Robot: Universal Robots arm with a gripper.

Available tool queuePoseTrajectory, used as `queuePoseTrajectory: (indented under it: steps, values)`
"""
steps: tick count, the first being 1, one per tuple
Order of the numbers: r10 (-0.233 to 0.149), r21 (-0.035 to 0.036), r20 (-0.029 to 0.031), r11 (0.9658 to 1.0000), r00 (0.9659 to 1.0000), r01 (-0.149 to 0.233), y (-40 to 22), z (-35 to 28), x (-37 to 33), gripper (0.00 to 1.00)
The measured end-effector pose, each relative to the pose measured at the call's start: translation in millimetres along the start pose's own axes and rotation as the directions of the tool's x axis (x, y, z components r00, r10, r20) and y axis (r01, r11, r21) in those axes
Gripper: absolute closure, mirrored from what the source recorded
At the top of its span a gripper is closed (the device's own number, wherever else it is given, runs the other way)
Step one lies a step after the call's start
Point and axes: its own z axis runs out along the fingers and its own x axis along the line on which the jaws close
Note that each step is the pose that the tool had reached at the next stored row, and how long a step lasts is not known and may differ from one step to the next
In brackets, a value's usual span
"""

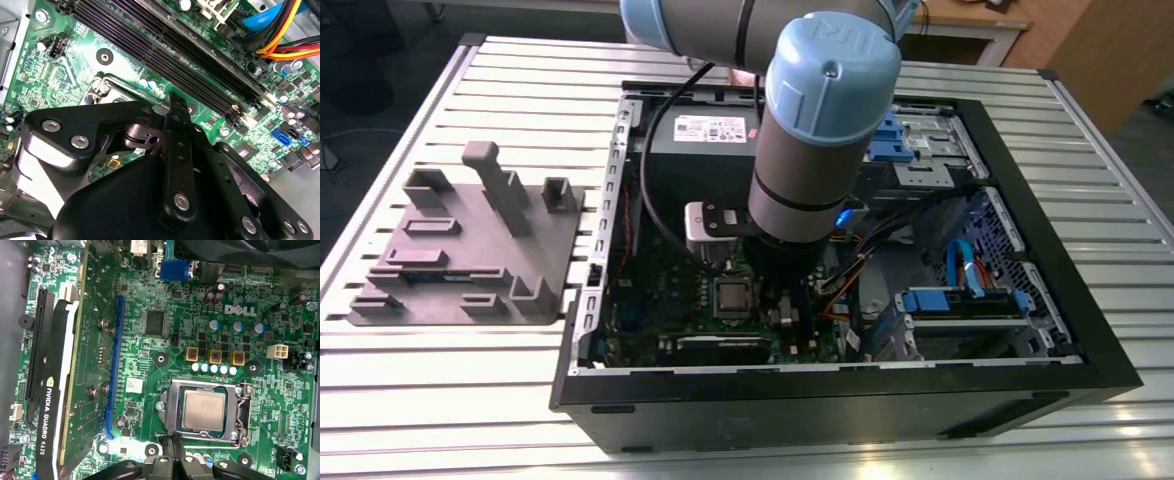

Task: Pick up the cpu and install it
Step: 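Install the first cpu locking lever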

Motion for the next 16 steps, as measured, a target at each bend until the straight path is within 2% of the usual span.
queuePoseTrajectory:
  steps: [5,12,16]
  values:
    - [0.000,0.0000,-0.0003,1.0000,1.0000,0.000,0.2,-4.9,0.1,0.90]
    - [0.000,-0.0001,-0.0005,1.0000,1.0000,0.000,0.6,-18.0,0.5,0.90]
    - [0.000,0.0000,0.0001,1.0000,1.0000,0.000,0.6,-18.9,0.5,0.90]
